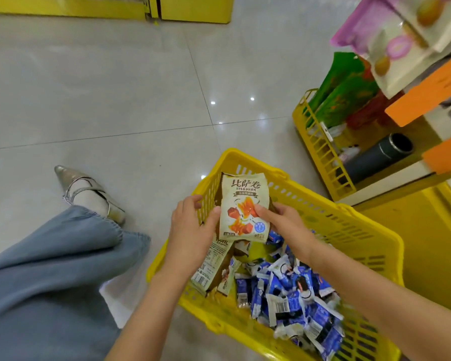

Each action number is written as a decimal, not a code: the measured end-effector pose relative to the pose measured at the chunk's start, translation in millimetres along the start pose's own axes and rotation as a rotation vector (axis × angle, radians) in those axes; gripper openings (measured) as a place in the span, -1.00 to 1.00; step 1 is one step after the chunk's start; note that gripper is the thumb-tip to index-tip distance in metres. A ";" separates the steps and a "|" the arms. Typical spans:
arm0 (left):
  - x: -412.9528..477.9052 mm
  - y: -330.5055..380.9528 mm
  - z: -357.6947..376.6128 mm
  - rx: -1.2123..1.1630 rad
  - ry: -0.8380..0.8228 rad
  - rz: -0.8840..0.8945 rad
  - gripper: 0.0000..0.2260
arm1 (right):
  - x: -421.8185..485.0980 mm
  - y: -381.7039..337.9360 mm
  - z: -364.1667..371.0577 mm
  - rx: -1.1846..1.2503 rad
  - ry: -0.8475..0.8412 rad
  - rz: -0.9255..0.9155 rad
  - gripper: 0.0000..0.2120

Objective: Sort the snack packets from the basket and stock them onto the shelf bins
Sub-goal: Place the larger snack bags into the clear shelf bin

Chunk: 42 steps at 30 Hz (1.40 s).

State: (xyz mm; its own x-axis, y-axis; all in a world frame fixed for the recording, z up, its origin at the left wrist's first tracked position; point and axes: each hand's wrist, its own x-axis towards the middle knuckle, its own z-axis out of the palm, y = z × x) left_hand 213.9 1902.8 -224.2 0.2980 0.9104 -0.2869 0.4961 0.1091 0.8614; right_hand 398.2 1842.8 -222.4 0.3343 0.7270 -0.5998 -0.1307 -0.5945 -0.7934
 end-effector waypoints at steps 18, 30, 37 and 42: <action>8.0 -3.0 -39.2 -0.441 0.117 -0.129 -0.51 | 6.4 81.8 75.1 -0.107 0.026 0.237 -0.52; 13.7 -4.8 -42.1 -0.512 0.200 -0.125 -0.67 | -6.4 30.8 35.8 -0.342 0.252 -0.233 -0.91; 12.9 -3.9 -41.5 -0.547 0.215 -0.157 -0.66 | 14.5 41.6 13.4 -1.125 0.088 -0.511 -0.62; 11.3 -7.9 -40.7 -0.538 0.191 -0.171 -0.70 | 25.2 70.1 24.6 -0.958 -0.039 -0.374 -0.70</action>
State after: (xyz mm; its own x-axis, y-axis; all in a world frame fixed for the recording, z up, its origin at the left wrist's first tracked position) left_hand 180.2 1928.4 -217.1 0.0733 0.9125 -0.4025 0.0266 0.4017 0.9154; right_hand 374.5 1827.9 -295.7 0.1677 0.9224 -0.3481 0.7807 -0.3398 -0.5244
